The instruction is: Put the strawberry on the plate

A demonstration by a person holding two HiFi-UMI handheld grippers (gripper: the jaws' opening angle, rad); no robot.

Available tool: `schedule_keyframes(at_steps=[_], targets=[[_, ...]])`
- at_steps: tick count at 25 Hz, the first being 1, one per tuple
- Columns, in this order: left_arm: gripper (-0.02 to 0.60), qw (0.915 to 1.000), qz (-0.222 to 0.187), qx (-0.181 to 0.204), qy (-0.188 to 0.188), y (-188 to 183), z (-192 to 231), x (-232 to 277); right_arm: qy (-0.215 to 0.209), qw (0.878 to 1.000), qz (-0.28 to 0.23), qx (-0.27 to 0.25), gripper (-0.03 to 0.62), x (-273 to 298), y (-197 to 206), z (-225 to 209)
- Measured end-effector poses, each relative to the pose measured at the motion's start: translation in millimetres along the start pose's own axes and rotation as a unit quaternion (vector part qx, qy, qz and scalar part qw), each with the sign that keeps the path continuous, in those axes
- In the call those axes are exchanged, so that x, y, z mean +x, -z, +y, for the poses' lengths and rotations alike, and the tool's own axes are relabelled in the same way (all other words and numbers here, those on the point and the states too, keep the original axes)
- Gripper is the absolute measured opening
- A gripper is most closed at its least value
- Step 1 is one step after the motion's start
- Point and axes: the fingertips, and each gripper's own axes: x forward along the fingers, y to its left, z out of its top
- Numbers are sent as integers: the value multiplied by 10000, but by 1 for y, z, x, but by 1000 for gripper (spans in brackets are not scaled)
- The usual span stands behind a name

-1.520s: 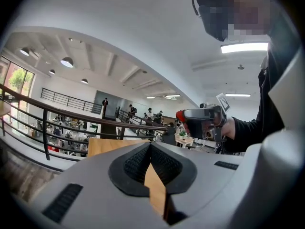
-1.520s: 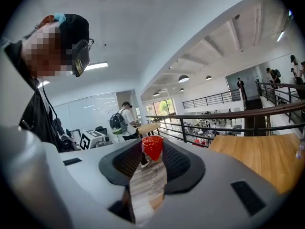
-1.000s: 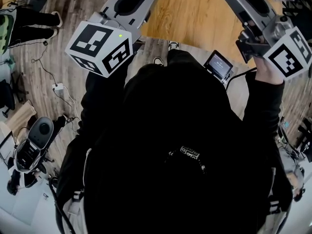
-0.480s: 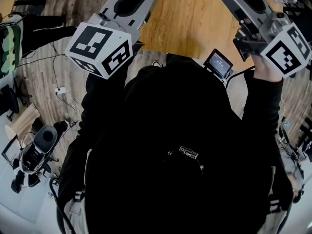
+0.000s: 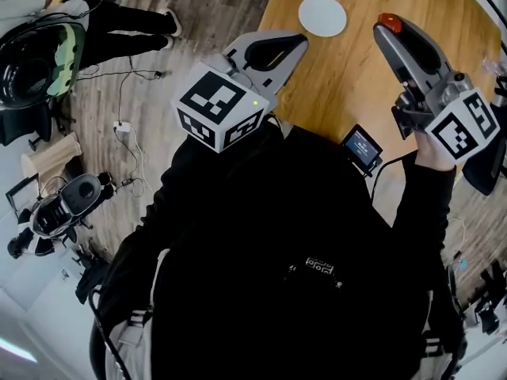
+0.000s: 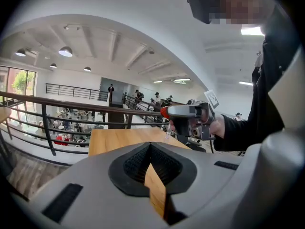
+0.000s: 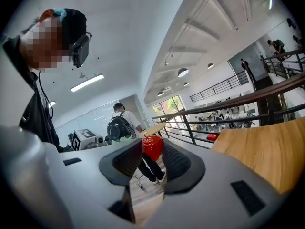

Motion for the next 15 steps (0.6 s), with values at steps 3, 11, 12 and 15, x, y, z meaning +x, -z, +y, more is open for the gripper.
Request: schedule_keyframes(at_steps=[3, 11, 12, 15], targets=[[-5, 10000, 2, 31, 18, -4, -3, 4, -87, 9999, 9, -52, 141, 5, 2, -3], [-5, 9980, -58, 277, 570, -3, -8, -42, 179, 9998, 82, -9, 143, 10, 27, 41], [-5, 9973, -67, 329, 654, -6, -7, -45, 252, 9997, 49, -28, 143, 10, 25, 43], [-5, 9948, -99, 459, 900, -13, -4, -47, 530, 9985, -119, -81, 143, 2, 14, 50]])
